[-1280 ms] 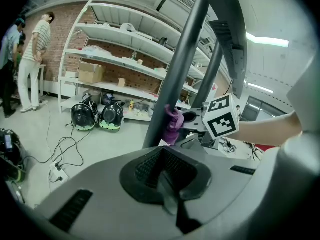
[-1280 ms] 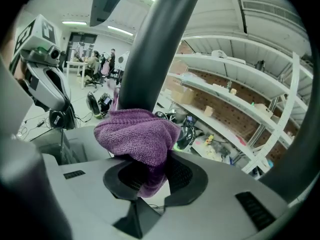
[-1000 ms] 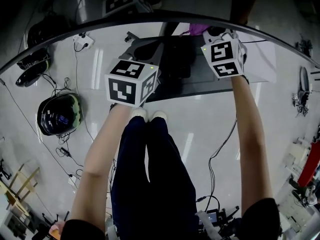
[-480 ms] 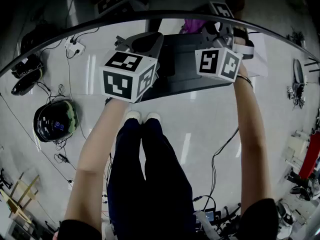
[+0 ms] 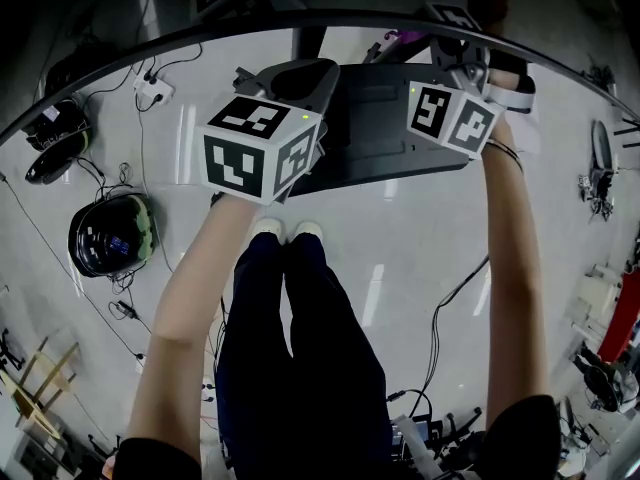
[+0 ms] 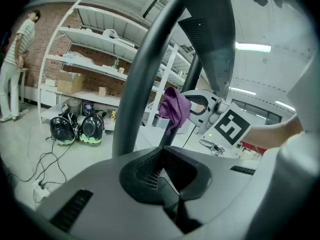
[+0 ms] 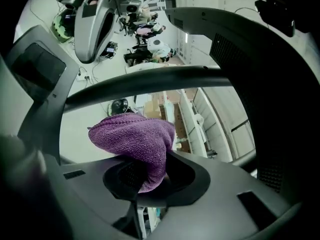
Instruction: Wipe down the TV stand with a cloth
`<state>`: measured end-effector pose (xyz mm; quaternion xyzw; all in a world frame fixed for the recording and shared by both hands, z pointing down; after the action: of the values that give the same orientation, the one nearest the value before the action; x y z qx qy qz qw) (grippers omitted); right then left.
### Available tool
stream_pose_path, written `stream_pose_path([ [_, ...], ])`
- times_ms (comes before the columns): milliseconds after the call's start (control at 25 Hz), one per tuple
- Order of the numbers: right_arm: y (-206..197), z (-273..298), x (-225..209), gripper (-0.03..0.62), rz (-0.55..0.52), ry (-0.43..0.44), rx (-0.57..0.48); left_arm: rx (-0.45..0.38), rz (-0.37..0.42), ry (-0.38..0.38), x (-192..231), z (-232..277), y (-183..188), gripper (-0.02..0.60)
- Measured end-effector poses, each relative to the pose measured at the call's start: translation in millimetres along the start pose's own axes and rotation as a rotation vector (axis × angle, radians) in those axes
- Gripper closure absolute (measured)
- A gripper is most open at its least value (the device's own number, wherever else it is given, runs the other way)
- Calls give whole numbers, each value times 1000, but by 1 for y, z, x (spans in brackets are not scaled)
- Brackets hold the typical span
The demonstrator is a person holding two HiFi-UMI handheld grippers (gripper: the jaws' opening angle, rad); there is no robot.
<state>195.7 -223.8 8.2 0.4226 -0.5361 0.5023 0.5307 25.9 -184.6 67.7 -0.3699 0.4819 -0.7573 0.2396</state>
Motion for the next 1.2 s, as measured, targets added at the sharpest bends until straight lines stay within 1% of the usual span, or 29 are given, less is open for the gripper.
stream_pose_path([
  [120,-9,3,-2,496,34,-10,22,4,5,8,0,2,-2,575],
  [200,-11,5,1,496,35,-13,23,4,2,11,-1,2,-3,575],
  [360,-11,9,10,496,78,3,28,11,-1,21,0,1,-9,575],
  [720,-20,16,57,496,112,91,34,31,-9,38,2,4,-21,575],
  [960,-23,19,83,496,166,135,49,25,-15,36,1,3,-28,575],
  [1200,-27,31,120,496,236,188,64,18,-24,28,4,3,-38,575],
])
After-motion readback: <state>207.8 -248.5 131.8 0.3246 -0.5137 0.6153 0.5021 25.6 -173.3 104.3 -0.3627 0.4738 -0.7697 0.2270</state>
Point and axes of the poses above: the fingertips, and each gripper's own axes: z forward along the fingers, x to its left, y out of its top, the point moved 7 cm from there along -z, backward along the fingers, and after that the axes turned 6 degrees about -x, right-handed, at the moved point
